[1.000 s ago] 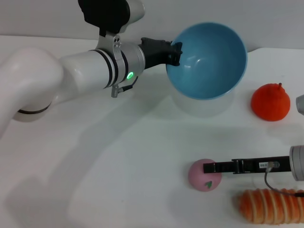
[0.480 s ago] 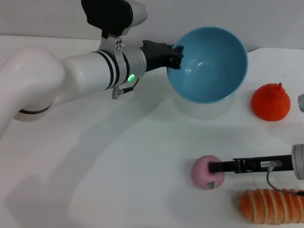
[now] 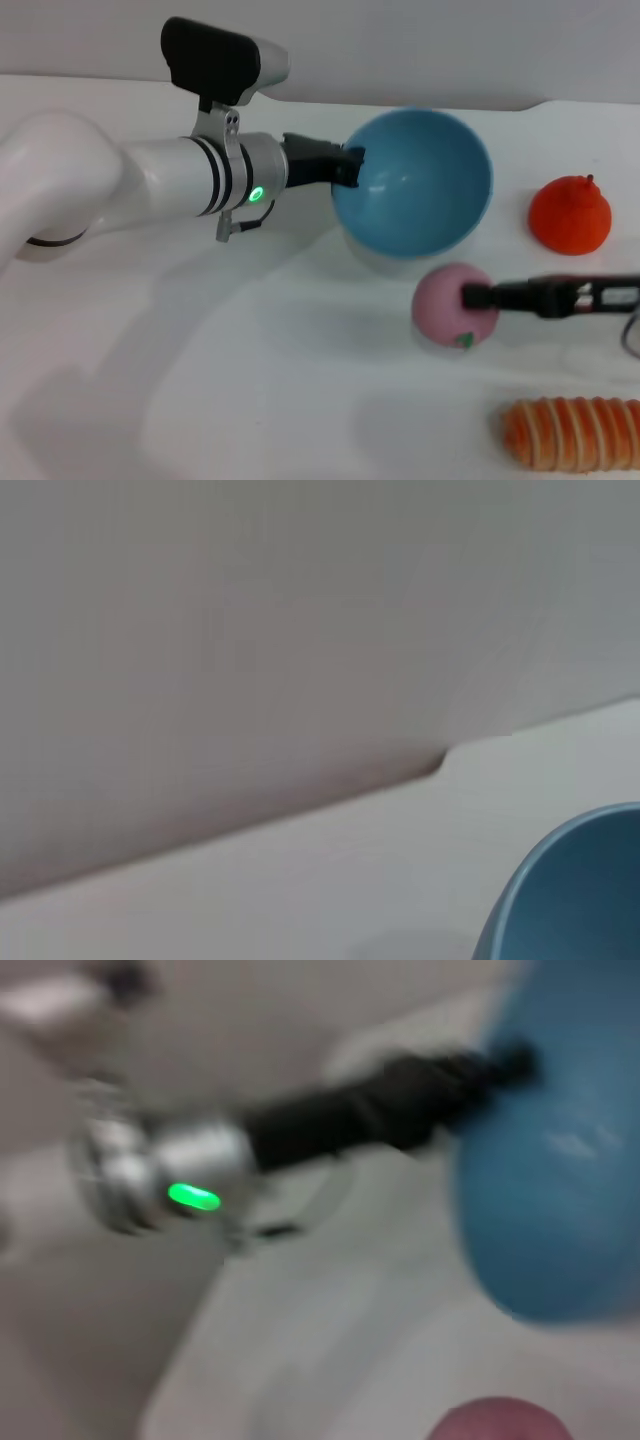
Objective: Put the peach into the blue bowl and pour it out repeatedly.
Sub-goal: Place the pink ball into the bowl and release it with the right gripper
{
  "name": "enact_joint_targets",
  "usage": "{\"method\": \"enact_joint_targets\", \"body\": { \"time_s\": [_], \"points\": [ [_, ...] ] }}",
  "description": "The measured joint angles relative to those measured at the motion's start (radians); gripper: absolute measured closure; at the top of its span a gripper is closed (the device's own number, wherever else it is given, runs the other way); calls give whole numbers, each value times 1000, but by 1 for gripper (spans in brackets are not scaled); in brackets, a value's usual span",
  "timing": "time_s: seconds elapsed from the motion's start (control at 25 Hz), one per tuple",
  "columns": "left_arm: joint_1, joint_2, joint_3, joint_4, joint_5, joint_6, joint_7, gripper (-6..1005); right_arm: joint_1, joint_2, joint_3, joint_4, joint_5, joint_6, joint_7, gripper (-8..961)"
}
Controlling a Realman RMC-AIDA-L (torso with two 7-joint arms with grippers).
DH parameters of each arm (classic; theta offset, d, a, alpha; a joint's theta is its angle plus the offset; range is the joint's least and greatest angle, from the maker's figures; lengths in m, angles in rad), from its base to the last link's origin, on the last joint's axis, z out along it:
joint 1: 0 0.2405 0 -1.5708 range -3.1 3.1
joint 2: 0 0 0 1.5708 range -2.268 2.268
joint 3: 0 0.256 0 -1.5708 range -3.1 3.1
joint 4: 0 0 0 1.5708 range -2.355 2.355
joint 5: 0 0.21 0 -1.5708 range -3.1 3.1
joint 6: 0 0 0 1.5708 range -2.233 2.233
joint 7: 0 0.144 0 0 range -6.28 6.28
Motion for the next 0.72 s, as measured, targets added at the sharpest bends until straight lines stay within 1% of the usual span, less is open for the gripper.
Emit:
{"method": "enact_joint_targets", "body": {
  "time_s": [0.08, 0.16, 0.24, 0.32, 0.48, 0.6, 0.72],
  "points": [
    [-2, 0, -1, -4, 58, 31, -69, 1001, -15, -1, 5, -89, 55, -79, 4, 880],
    [-7, 0, -1, -2, 106, 56, -111, 1001, -27, -1, 9, -161, 91, -108, 21, 888],
    [-16, -4, 1, 5, 159, 78, -158, 1001, -34, -2, 11, -216, 103, -98, 44, 897],
    [-27, -10, 10, 7, 191, 82, -206, 1001, -30, -4, 11, -235, 99, -70, 51, 895],
    [-48, -16, 38, 7, 204, 65, -237, 1000, -5, -3, -2, -210, 34, 42, 52, 872],
    [-56, -18, 51, 9, 202, 59, -259, 1001, 34, -4, -3, -130, -13, 125, 51, 854],
    [-57, -18, 66, 9, 203, 49, -282, 1001, 52, -3, -3, -82, -17, 176, 24, 837]
  ]
}}
